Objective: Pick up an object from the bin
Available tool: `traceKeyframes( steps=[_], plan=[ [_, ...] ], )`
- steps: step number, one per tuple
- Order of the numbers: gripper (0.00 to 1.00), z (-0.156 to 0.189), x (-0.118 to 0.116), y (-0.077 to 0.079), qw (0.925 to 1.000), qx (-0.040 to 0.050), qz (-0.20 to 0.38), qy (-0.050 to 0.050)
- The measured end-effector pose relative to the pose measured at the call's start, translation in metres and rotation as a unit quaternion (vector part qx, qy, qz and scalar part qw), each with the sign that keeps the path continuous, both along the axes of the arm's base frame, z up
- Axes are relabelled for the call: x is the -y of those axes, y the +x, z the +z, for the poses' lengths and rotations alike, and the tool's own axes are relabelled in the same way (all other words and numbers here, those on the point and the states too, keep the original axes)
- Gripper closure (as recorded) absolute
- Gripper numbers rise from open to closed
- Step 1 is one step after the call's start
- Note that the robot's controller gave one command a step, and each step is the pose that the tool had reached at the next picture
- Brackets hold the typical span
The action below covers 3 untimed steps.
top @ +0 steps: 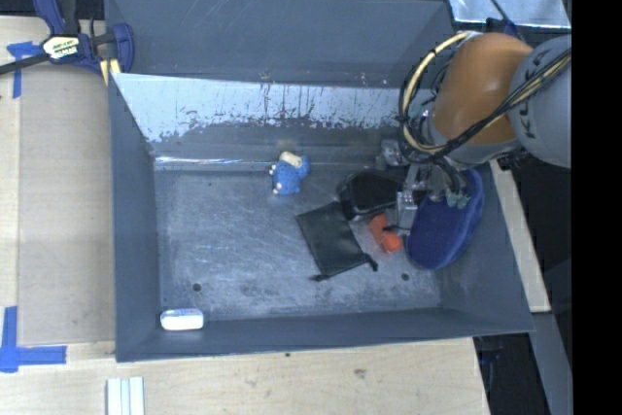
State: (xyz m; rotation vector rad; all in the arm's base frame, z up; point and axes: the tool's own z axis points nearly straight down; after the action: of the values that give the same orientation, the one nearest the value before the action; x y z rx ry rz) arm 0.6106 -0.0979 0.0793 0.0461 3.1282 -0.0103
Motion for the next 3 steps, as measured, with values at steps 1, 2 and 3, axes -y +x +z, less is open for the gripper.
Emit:
traceKeyframes(
  steps=[1, 2, 3],
  plan=[
    [1.00, 0.002, 0.002, 0.000, 1.0000, -0.0033, -0.001, -0.001],
    [1.00, 0.039, 0.002, 0.000, 1.0000, -0.0051, -0.001, 0.003],
    [1.00, 0.079, 0.002, 0.000, 1.0000, -0.0062, -0.001, 0.003]
  ],
)
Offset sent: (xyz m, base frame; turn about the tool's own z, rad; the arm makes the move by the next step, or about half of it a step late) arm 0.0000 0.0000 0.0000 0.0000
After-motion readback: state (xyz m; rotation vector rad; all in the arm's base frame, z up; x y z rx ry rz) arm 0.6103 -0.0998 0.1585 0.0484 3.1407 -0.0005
